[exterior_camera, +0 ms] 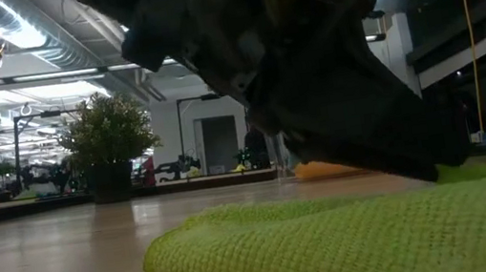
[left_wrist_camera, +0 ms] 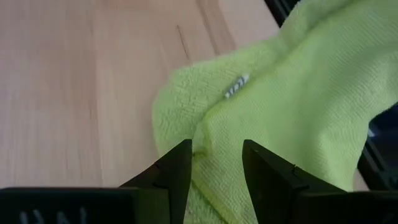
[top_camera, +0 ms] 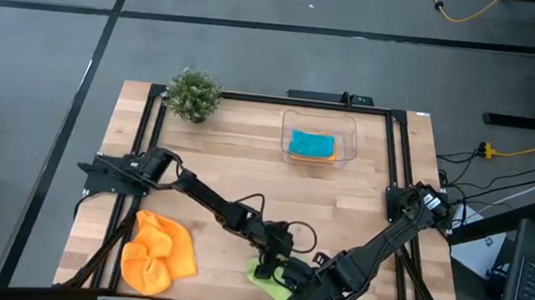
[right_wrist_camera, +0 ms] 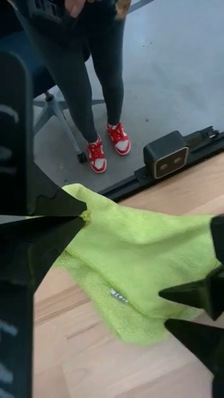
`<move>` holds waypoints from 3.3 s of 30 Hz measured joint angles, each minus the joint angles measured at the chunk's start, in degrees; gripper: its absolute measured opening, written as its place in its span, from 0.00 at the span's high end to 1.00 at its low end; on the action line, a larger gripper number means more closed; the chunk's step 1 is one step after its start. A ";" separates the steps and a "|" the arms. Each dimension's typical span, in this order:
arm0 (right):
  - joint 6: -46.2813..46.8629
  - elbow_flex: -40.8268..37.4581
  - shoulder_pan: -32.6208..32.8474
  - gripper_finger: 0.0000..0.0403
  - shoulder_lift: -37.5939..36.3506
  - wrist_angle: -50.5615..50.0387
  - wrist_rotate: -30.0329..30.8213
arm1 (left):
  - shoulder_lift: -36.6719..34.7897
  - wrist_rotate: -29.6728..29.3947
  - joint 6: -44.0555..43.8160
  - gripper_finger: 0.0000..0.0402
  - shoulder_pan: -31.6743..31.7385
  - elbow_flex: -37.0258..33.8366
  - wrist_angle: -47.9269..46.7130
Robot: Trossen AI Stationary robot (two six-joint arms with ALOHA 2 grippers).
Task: Fold microfiber towels
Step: Fold the green microfiber cloth
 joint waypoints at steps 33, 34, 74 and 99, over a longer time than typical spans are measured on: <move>0.11 0.04 0.00 1.00 0.00 -0.02 1.89 | 1.68 -6.37 5.75 0.66 -1.46 -0.04 3.12; 0.20 0.04 0.00 1.00 0.00 -0.02 1.89 | 1.68 -6.36 6.38 0.66 -1.31 -0.04 2.72; 0.26 0.98 0.73 1.00 0.00 -3.14 1.87 | -4.91 -10.60 5.83 1.00 -2.73 -0.07 -2.84; 0.15 10.49 1.97 1.00 -0.04 -16.36 13.39 | -30.60 -15.00 1.44 0.99 -0.59 -0.02 -40.32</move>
